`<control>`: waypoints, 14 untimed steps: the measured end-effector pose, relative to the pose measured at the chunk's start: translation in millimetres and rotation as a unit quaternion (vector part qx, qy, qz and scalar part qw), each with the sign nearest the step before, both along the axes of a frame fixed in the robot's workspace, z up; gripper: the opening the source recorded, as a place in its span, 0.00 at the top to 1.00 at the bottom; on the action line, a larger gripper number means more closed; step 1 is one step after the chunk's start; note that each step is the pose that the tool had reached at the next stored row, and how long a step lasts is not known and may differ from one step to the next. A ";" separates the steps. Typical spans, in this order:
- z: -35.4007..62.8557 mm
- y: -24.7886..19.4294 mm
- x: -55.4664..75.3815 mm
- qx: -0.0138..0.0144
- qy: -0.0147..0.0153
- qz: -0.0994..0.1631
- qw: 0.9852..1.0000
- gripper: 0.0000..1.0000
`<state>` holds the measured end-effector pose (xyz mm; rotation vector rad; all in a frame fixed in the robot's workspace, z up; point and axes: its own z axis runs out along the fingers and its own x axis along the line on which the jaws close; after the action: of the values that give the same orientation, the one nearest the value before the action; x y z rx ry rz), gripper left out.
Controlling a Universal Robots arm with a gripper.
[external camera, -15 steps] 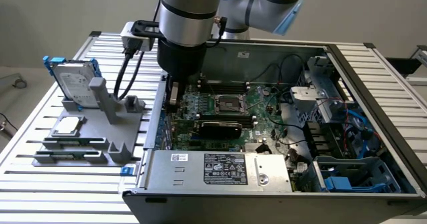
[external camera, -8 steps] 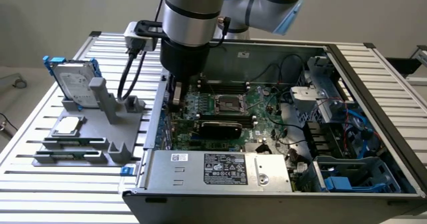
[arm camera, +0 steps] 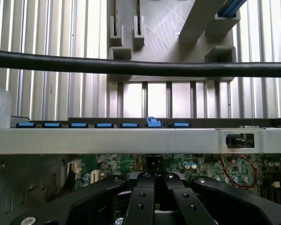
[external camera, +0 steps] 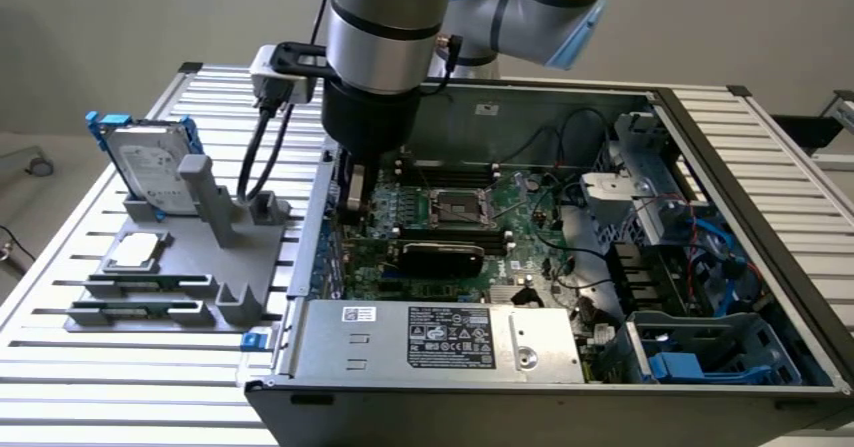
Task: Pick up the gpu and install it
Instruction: 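Press down on the gpu until it lock into place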
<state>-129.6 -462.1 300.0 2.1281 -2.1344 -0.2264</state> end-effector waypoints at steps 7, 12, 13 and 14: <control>-0.6 1.7 -0.5 0.000 0.000 0.000 1.000 0.89; -1.1 3.3 -1.8 0.000 0.001 0.000 1.000 0.89; -1.5 3.5 -2.1 0.000 0.001 0.000 1.000 0.89; -2.1 3.6 -2.3 0.000 0.001 0.000 1.000 0.89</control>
<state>-131.9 -458.5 297.9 2.1265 -2.1337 -0.2282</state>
